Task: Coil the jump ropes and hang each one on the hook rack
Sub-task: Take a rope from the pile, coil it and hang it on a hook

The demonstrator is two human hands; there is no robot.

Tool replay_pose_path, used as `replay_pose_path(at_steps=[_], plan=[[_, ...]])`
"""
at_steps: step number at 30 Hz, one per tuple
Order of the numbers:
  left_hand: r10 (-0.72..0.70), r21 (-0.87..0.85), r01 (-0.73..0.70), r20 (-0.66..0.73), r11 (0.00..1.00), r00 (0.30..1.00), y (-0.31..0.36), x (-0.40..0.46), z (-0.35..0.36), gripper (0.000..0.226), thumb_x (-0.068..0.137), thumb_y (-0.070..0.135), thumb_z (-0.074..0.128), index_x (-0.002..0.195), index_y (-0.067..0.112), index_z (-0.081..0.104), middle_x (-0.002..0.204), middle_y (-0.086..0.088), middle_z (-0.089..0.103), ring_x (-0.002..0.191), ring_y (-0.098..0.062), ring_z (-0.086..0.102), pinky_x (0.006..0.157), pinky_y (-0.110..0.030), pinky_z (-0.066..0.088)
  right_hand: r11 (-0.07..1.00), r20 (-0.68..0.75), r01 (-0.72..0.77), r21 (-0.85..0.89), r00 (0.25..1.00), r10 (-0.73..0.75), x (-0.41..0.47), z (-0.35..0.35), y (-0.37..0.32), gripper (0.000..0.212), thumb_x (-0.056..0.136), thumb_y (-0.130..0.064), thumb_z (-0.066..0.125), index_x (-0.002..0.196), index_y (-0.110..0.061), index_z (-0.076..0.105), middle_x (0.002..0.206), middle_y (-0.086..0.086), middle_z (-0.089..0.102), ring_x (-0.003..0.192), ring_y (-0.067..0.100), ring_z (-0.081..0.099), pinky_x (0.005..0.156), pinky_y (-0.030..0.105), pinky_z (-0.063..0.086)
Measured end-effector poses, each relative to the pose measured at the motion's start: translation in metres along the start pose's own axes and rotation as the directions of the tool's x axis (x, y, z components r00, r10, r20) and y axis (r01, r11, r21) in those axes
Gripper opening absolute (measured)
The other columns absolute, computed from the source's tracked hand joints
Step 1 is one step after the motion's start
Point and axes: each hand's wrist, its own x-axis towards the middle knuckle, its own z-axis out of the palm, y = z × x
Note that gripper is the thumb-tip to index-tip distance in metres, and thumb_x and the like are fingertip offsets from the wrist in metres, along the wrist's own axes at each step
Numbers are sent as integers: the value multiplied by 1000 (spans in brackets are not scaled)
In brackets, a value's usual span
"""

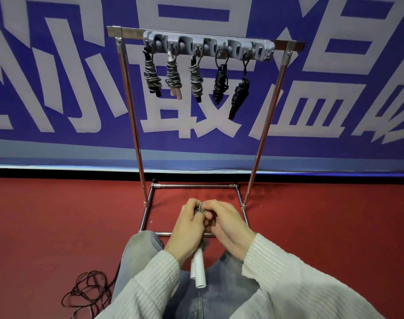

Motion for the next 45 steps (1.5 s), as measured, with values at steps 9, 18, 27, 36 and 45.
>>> replay_pose_path(at_steps=[9, 18, 27, 36, 45], plan=[[347, 381, -344, 64, 858, 936, -22, -1, -15, 19, 97, 46, 45, 98, 31, 57, 103, 17, 56, 94, -5, 59, 85, -34, 50, 986, 16, -144, -81, 989, 145, -4, -14, -18, 28, 89, -13, 63, 61, -20, 66, 56, -5, 38, 50, 8, 37, 51, 24, 23], [276, 454, -255, 20, 854, 961, -33, -6, -4, 26, 86, 39, 41, 101, 26, 58, 102, 15, 52, 86, -8, 55, 80, -34, 48, 941, -35, 3, -339, 999, -16, -6, -11, -8, 20, 84, -13, 66, 65, -18, 64, 66, 4, 46, 50, 8, 33, 48, 22, 27], [338, 177, -328, -30, 928, 941, -33, -13, 1, 21, 92, 23, 56, 103, 40, 58, 101, 15, 58, 98, -7, 60, 85, -27, 45, 839, 133, 211, -502, 977, -166, -6, -12, -31, 40, 88, -3, 70, 56, -20, 54, 49, -13, 49, 48, 0, 42, 52, 14, 33], [302, -357, -297, -44, 885, 952, 52, 4, -8, 69, 103, 2, 52, 152, 45, 31, 138, 3, 59, 124, -9, 61, 106, -34, 50, 840, 272, 398, -368, 910, -312, -6, -4, -109, 7, 86, -13, 71, 81, -12, 66, 72, -2, 64, 68, 7, 60, 64, 18, 45], [341, -240, -364, -132, 900, 931, 87, 41, -39, 29, 107, 26, 48, 133, 23, 61, 132, 6, 66, 125, -5, 60, 109, -31, 46, 662, 186, 463, -590, 875, -447, 12, -11, -147, 11, 95, -14, 66, 88, -11, 72, 93, 10, 75, 86, 12, 69, 86, 36, 56]])
